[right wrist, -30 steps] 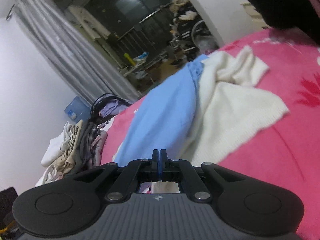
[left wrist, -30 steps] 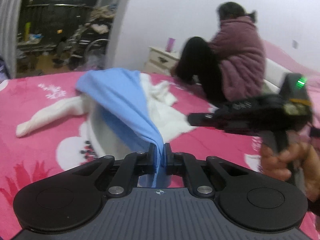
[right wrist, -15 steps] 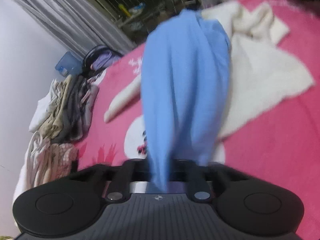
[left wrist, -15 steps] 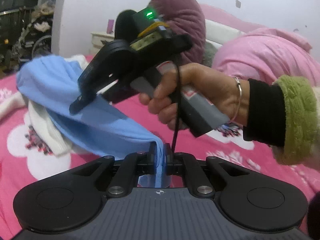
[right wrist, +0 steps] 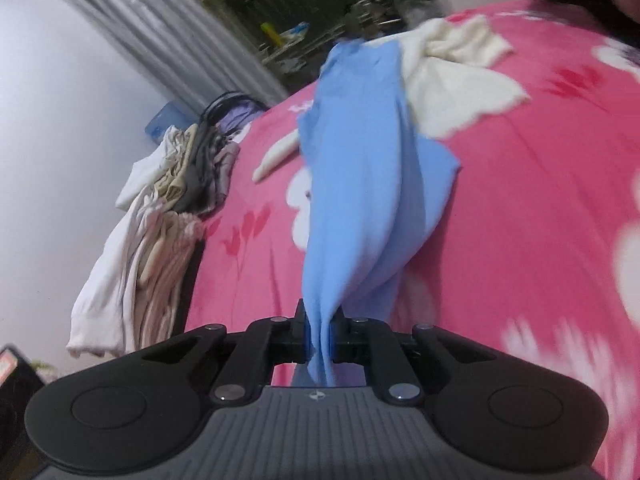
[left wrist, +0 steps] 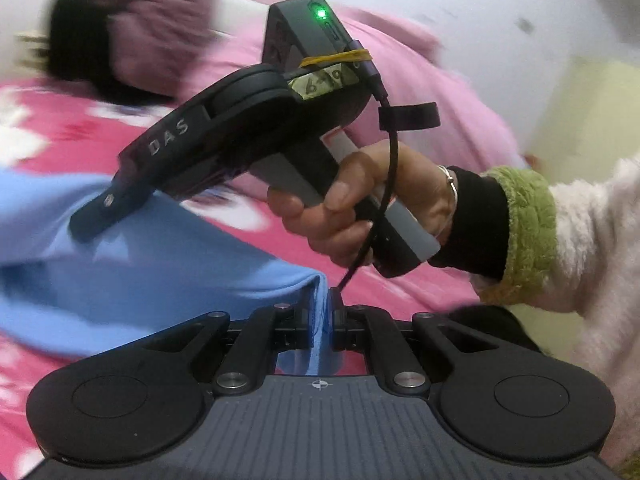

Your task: Fold clothes

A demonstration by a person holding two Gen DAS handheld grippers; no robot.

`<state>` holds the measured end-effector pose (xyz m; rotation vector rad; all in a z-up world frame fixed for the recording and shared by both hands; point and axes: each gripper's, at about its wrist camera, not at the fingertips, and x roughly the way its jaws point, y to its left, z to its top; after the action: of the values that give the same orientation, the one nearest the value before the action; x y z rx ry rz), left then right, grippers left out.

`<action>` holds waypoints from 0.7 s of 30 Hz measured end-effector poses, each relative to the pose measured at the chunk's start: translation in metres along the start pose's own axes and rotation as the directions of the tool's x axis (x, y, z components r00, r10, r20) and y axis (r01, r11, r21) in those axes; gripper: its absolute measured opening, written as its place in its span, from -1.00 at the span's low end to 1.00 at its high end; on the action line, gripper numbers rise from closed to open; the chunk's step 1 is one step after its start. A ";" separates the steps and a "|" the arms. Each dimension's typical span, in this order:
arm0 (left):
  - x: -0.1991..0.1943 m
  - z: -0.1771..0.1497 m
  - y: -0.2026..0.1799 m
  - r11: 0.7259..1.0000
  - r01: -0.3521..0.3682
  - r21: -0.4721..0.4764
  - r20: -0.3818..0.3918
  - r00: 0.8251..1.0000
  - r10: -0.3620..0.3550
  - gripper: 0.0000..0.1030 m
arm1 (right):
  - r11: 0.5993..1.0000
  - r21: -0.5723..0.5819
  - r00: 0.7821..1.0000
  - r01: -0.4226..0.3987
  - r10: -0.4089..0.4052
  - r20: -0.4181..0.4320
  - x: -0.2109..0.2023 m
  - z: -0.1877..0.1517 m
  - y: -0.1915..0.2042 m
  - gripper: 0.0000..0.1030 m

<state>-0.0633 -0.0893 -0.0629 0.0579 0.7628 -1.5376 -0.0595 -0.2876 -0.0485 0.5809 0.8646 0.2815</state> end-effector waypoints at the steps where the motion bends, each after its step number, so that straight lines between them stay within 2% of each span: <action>1: 0.007 -0.002 -0.010 0.999 0.042 0.020 -0.025 0.999 -0.041 -0.92 | 0.999 0.033 1.000 0.005 -0.005 0.003 -0.015 -0.020 -0.002 -0.81; 4: 0.019 -0.013 -0.037 0.987 0.141 0.083 -0.123 0.984 -0.130 -0.86 | 0.994 0.095 0.999 0.048 -0.049 0.007 -0.051 -0.072 -0.008 -0.81; 5: 0.021 -0.017 -0.040 0.985 0.143 0.097 -0.155 0.980 -0.127 -0.76 | 0.991 0.108 0.997 0.077 -0.078 0.008 -0.058 -0.085 -0.011 -0.81; 6: 0.023 -0.021 -0.041 0.984 0.143 0.103 -0.182 0.976 -0.122 -0.50 | 0.986 0.122 0.994 0.110 -0.112 0.008 -0.065 -0.097 -0.014 -0.81; 8: 0.022 -0.028 -0.041 0.991 0.094 0.090 -0.193 0.978 -0.076 -0.36 | 0.970 0.121 0.977 0.212 -0.212 -0.016 -0.070 -0.113 -0.019 -0.78; 9: 0.019 -0.027 -0.036 0.995 0.066 0.071 -0.190 0.980 -0.051 -0.31 | 0.954 0.109 0.961 0.278 -0.276 -0.031 -0.071 -0.119 -0.020 -0.75; 11: 0.005 -0.026 -0.017 1.000 -0.014 -0.008 -0.164 0.986 0.012 -0.25 | 0.932 0.071 0.934 0.356 -0.354 -0.038 -0.075 -0.125 -0.016 -0.72; 13: -0.008 -0.024 0.003 0.992 -0.091 -0.089 -0.143 0.987 0.077 -0.11 | 0.907 0.033 0.908 0.420 -0.420 -0.018 -0.081 -0.129 -0.011 -0.61; 14: -0.015 -0.024 0.013 0.983 -0.130 -0.131 -0.132 0.985 0.113 -0.01 | 0.893 0.017 0.893 0.450 -0.450 0.013 -0.087 -0.128 -0.007 -0.46; 15: -0.025 -0.026 0.028 0.967 -0.181 -0.181 -0.108 0.981 0.163 0.08 | 0.878 0.001 0.877 0.479 -0.479 0.044 -0.092 -0.127 -0.003 -0.30; 17: -0.045 -0.029 0.057 0.920 -0.274 -0.282 -0.069 0.962 0.266 0.12 | 0.844 -0.025 0.841 0.536 -0.530 0.110 -0.103 -0.124 0.005 -0.23; 18: -0.057 -0.034 0.069 0.887 -0.320 -0.331 -0.060 0.946 0.319 0.13 | 0.835 -0.036 0.830 0.549 -0.540 0.143 -0.105 -0.121 0.009 -0.20; 19: -0.066 -0.036 0.082 0.848 -0.369 -0.379 -0.054 0.924 0.378 0.13 | 0.837 -0.048 0.831 0.545 -0.531 0.167 -0.104 -0.112 0.011 -0.19; 21: -0.083 -0.041 0.105 0.750 -0.461 -0.474 -0.059 0.867 0.495 0.13 | 0.857 -0.095 0.854 0.507 -0.484 0.193 -0.087 -0.093 0.018 -0.19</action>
<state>0.0272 0.0114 -0.0999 -0.1569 0.9641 -0.8261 -0.1862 -0.2790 -0.0304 0.2249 0.7983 -0.1766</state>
